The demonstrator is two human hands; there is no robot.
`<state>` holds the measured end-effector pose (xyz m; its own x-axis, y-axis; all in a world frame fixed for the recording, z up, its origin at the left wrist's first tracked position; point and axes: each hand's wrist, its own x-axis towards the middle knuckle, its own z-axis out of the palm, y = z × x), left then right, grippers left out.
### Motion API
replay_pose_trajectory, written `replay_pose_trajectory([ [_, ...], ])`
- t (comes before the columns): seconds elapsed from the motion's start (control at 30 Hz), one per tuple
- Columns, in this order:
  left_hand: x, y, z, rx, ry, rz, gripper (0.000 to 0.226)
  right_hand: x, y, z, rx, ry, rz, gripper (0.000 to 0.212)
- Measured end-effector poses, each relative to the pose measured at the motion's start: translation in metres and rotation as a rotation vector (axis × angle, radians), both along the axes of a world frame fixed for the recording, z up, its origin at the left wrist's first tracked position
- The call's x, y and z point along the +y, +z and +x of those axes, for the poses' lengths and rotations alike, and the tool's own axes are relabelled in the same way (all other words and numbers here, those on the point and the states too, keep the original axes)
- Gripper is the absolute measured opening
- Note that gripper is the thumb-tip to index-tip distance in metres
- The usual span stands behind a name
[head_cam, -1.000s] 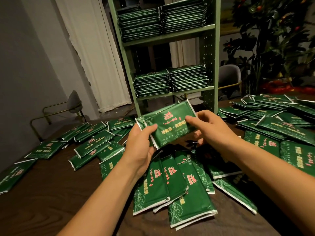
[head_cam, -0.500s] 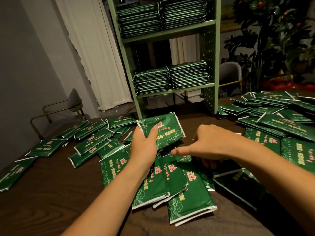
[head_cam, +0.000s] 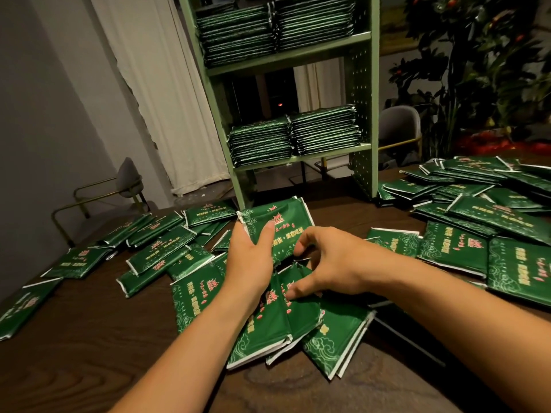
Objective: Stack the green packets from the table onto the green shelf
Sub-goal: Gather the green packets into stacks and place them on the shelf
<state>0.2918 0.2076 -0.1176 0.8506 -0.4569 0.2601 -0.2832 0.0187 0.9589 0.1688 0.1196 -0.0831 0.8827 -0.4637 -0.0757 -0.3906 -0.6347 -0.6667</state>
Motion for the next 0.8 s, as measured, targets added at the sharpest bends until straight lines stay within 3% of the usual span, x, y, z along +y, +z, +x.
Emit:
replay_pose_trajectory([
  [0.2, 0.006, 0.006, 0.012, 0.024, 0.029, 0.001, 0.018, -0.019, 0.018, -0.015, -0.189, -0.076, 0.226, 0.054],
  [0.33, 0.009, 0.008, 0.016, 0.039, 0.026, 0.005, 0.018, -0.036, 0.025, -0.025, -0.510, -0.103, 0.438, 0.032],
  [0.43, 0.010, 0.012, 0.015, 0.073, -0.016, -0.023, 0.020, -0.040, 0.022, -0.020, -0.708, -0.072, 0.209, 0.020],
  [0.6, 0.010, 0.016, 0.017, 0.245, -0.035, -0.160, 0.017, -0.037, 0.013, -0.016, -0.662, -0.030, -0.355, 0.025],
  [0.7, 0.013, 0.016, 0.010, 0.286, -0.211, -0.252, 0.010, -0.033, 0.004, -0.012, -0.638, 0.016, -0.482, 0.031],
  [0.8, 0.014, 0.014, 0.001, 0.214, -0.465, -0.200, 0.026, -0.029, -0.004, -0.008, -0.652, 0.072, -0.464, 0.034],
])
